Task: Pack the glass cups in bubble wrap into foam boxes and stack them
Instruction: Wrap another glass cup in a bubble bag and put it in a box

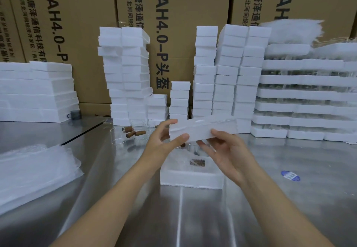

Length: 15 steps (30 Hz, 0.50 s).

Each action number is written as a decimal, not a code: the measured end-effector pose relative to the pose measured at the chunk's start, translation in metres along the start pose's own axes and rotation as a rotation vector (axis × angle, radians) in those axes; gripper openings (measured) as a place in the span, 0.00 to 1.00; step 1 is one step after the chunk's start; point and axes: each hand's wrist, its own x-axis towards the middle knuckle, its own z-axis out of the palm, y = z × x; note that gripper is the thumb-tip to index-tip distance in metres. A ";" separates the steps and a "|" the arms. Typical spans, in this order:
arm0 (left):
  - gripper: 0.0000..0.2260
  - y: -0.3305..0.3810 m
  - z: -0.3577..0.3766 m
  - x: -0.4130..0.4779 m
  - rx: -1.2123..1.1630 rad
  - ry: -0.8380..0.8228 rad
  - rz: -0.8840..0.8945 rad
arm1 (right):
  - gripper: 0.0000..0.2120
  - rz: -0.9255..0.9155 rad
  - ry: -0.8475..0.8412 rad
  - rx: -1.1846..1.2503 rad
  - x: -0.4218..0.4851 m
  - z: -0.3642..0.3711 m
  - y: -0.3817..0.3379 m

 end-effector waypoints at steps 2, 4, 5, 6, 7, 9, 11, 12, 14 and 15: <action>0.38 0.003 -0.008 0.001 0.038 -0.026 -0.026 | 0.16 0.066 0.103 -0.086 -0.001 0.000 -0.005; 0.44 0.005 -0.013 0.001 0.073 -0.046 -0.043 | 0.27 0.129 0.233 -0.236 0.000 -0.005 -0.008; 0.47 0.005 -0.015 0.001 0.085 -0.046 -0.056 | 0.31 0.135 0.297 -0.309 0.002 -0.008 -0.008; 0.49 0.004 -0.017 0.002 0.098 -0.049 -0.069 | 0.34 0.132 0.353 -0.365 0.003 -0.012 -0.008; 0.51 0.004 -0.019 0.002 0.113 -0.062 -0.082 | 0.35 0.124 0.400 -0.415 0.004 -0.016 -0.008; 0.55 0.004 -0.023 0.003 0.153 -0.113 -0.111 | 0.30 0.106 0.485 -0.539 0.005 -0.024 -0.008; 0.54 0.004 -0.025 0.003 0.200 -0.178 -0.138 | 0.23 0.099 0.559 -0.681 0.006 -0.033 -0.008; 0.52 0.004 -0.026 0.003 0.216 -0.209 -0.152 | 0.21 0.105 0.570 -0.729 0.007 -0.037 -0.007; 0.47 0.003 -0.028 0.003 0.219 -0.262 -0.179 | 0.21 0.135 0.553 -0.778 0.009 -0.046 -0.004; 0.46 0.002 -0.029 0.003 0.219 -0.282 -0.193 | 0.20 0.156 0.542 -0.799 0.010 -0.049 -0.003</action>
